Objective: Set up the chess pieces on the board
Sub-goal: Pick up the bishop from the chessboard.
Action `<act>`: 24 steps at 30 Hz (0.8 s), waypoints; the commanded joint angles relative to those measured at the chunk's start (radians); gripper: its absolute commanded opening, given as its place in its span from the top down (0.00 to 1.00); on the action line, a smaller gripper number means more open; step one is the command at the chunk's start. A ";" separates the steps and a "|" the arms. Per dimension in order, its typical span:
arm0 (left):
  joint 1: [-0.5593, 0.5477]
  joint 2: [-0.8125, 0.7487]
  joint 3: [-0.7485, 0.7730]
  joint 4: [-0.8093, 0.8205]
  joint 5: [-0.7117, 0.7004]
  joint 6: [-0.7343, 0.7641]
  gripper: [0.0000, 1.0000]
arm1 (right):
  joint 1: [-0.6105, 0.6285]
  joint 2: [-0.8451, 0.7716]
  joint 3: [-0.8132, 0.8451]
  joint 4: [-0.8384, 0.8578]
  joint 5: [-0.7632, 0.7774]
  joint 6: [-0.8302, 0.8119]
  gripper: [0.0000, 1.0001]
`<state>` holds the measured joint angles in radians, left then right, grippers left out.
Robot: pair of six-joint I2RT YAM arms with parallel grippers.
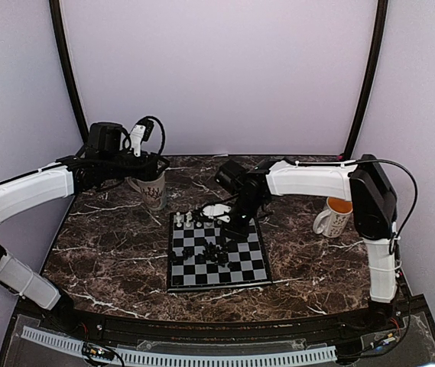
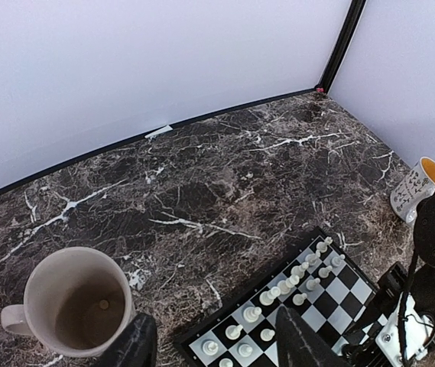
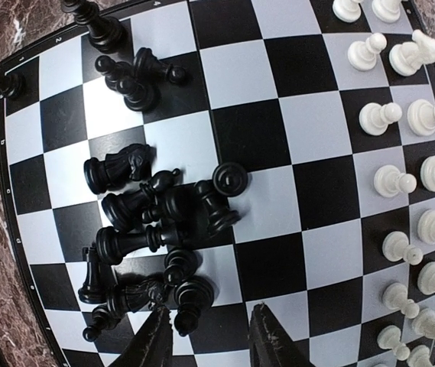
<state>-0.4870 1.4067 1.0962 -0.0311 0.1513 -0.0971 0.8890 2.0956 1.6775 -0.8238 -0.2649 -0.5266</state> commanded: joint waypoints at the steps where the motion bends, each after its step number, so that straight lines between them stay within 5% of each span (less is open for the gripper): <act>1: -0.001 -0.034 -0.015 0.011 0.015 0.003 0.45 | 0.008 0.029 0.029 -0.016 0.007 0.015 0.67; 11: -0.002 -0.029 -0.015 0.008 0.016 0.004 0.45 | 0.007 0.027 0.048 -0.026 0.048 0.011 0.87; 16: -0.002 -0.029 -0.013 0.005 0.018 0.005 0.45 | -0.012 -0.023 0.052 -0.026 0.106 -0.004 0.91; 24: -0.001 -0.031 -0.013 0.004 0.011 0.010 0.45 | -0.033 -0.171 -0.015 -0.031 -0.008 -0.017 0.91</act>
<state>-0.4870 1.4067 1.0962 -0.0315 0.1593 -0.0967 0.8627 2.0468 1.6966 -0.8486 -0.1944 -0.5251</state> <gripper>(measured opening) 0.548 0.088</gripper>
